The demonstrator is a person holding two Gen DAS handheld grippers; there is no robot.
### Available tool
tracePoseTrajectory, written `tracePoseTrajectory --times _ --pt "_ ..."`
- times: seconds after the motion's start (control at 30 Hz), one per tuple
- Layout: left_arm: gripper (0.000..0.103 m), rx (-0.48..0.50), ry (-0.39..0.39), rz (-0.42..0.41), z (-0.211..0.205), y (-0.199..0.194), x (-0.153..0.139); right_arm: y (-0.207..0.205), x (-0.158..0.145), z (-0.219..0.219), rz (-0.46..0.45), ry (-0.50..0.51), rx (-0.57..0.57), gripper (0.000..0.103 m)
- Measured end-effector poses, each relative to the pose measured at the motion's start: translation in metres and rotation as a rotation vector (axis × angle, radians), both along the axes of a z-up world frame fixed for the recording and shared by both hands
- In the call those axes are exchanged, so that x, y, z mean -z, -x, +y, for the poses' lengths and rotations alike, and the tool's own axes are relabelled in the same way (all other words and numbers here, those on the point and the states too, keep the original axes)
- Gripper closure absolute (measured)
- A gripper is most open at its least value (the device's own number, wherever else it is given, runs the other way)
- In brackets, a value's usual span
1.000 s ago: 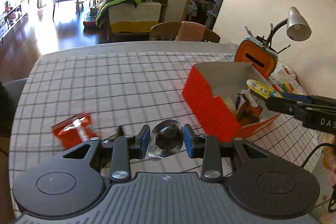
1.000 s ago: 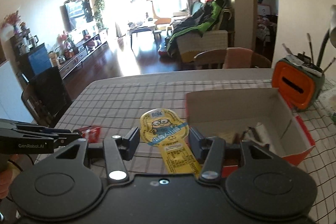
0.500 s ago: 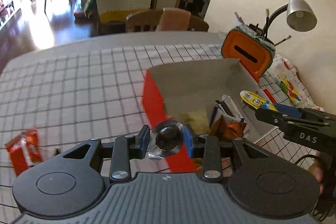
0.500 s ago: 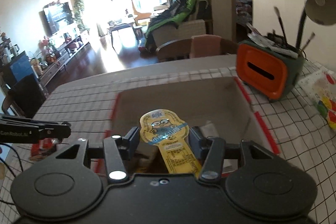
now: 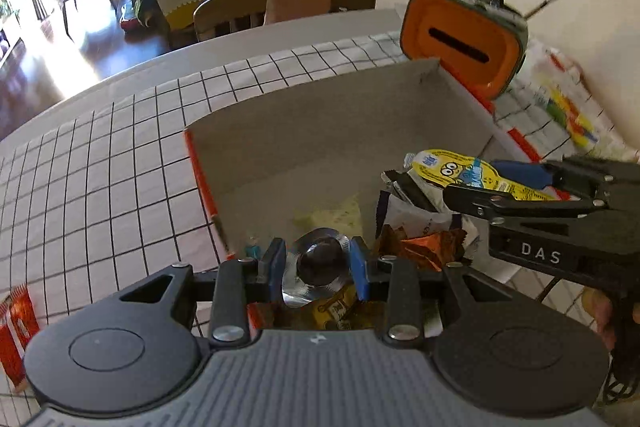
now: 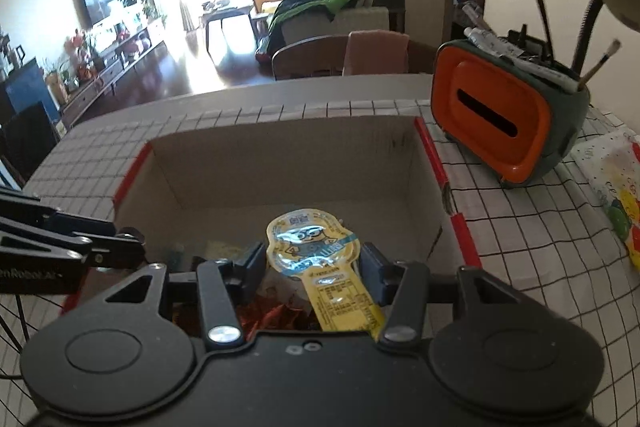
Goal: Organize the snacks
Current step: 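Open both tools to drop the foil candy and Minion packet into the box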
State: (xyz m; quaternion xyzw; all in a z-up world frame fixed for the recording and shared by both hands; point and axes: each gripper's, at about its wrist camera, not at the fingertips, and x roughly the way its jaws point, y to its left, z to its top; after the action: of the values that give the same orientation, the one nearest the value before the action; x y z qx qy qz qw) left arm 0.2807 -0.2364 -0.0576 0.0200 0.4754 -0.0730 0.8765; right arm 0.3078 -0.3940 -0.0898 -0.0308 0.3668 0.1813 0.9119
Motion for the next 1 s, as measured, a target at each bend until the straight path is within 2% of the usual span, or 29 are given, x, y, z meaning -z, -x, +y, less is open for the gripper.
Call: tracePoseTrajectory --times 0.47,0.8,0.9,1.0 --pt "0.069 0.064 -0.113 0.089 -0.025 -0.021 0.025 -0.018 0.020 0.001 0.055 0.026 -0.057 0.053" --pt "0.067 0.060 -0.119 0.119 -0.028 -0.021 0.033 -0.023 0.026 -0.004 0.086 0.016 -0.071 0.053" --pt "0.060 0.044 -0.119 0.108 -0.025 -0.020 0.030 -0.022 0.025 -0.007 0.084 -0.002 -0.069 0.051" --pt "0.056 0.028 -0.086 0.105 -0.021 -0.018 0.027 -0.021 0.023 -0.010 0.082 -0.014 -0.069 0.049"
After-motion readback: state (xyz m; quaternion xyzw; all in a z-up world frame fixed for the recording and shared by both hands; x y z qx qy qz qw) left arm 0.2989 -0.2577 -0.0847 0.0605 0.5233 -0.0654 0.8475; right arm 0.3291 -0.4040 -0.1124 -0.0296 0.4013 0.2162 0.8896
